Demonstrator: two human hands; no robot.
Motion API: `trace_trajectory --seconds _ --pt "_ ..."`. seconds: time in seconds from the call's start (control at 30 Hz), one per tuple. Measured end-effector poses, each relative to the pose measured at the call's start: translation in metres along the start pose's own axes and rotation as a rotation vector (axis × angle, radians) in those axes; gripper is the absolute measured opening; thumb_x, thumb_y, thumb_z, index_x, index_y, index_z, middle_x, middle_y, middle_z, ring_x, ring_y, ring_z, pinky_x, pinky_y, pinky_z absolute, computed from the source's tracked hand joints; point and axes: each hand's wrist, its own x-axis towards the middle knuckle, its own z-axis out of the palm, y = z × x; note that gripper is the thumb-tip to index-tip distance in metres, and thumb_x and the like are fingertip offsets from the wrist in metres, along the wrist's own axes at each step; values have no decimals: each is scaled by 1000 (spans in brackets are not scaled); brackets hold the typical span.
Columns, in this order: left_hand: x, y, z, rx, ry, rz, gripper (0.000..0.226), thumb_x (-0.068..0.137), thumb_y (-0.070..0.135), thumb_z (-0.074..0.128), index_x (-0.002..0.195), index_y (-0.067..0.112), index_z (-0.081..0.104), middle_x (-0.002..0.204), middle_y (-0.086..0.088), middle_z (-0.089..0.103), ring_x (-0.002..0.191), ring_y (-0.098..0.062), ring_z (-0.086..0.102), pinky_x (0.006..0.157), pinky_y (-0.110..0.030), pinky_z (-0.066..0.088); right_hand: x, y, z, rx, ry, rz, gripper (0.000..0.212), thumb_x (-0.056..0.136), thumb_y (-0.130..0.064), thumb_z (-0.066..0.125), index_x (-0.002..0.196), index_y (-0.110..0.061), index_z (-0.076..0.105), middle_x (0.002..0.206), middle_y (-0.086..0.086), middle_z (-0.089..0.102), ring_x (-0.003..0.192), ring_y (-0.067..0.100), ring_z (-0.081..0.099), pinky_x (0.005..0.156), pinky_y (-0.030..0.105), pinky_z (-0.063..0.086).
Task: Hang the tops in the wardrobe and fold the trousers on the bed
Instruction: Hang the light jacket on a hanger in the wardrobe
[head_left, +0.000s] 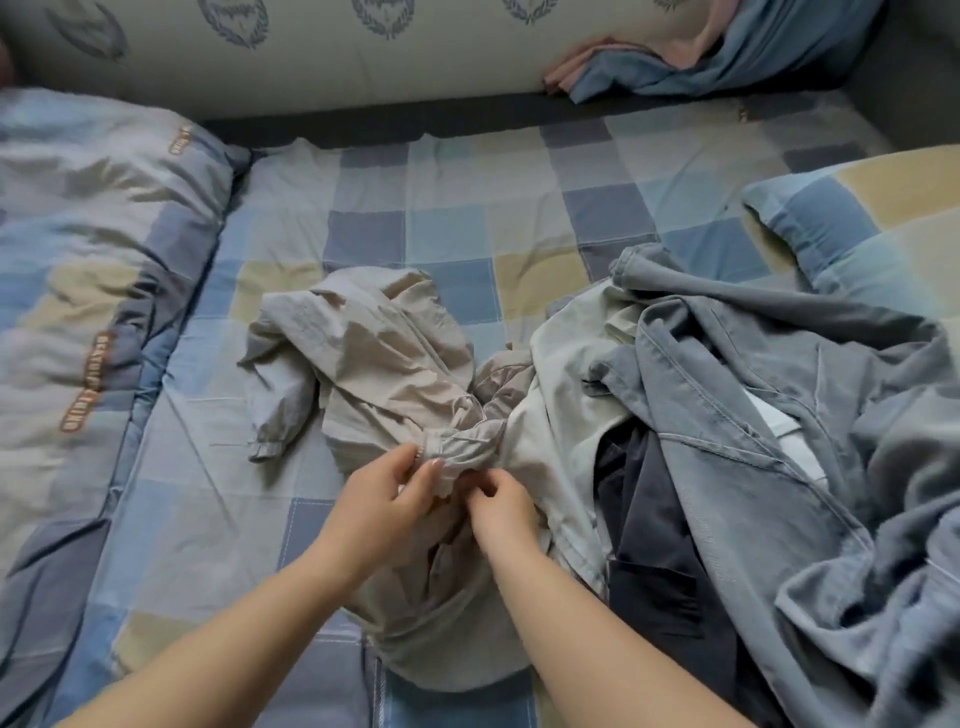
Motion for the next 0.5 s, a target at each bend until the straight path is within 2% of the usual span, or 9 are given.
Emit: trace_trajectory --seconds 0.07,0.13,0.23,0.3,0.33,0.43,0.5 --pt "-14 24 -31 -49 24 15 33 94 27 55 69 8 44 56 8 40 54 -6 38 53 -23 31 -27 -24 -11 148 -13 -71 34 86 -16 59 120 -22 55 106 -7 65 104 14 61 86 24 45" --pt "-27 51 -56 -77 29 26 33 95 25 55 68 10 43 55 11 40 53 -4 37 52 -21 29 -59 -51 -23 236 -77 -186 59 81 -18 64 135 -21 42 123 -3 60 114 12 57 101 29 44" --pt "-50 110 -102 -237 -36 2 30 94 27 57 74 6 52 62 8 49 62 -8 46 57 -22 35 -113 -101 -51 196 -99 -369 74 72 -33 66 139 -26 35 133 1 53 124 17 50 104 39 42" --pt "-64 150 -132 -264 -128 1 25 89 37 64 86 12 63 71 4 64 69 -10 59 63 -22 44 -142 -129 -77 113 -15 -460 74 73 -40 65 139 -27 35 136 2 48 126 20 47 105 41 41" --pt "-69 169 -148 -188 -150 15 23 84 40 69 89 18 65 75 5 68 70 -7 62 64 -19 45 -154 -144 -93 38 51 -515 72 75 -41 65 139 -27 35 138 3 46 128 20 45 107 40 38" --pt "-89 232 -199 199 -134 74 17 80 35 73 76 24 61 66 8 59 59 -3 53 52 -11 38 -196 -193 -149 -256 277 -694 71 81 -45 61 142 -26 29 145 5 37 135 23 32 114 40 25" --pt "-105 273 -232 136 -120 23 21 88 26 64 68 20 64 59 8 57 51 -4 49 45 -11 36 -226 -226 -184 -436 357 -771 73 83 -49 57 143 -28 21 148 4 30 138 22 21 114 46 12"
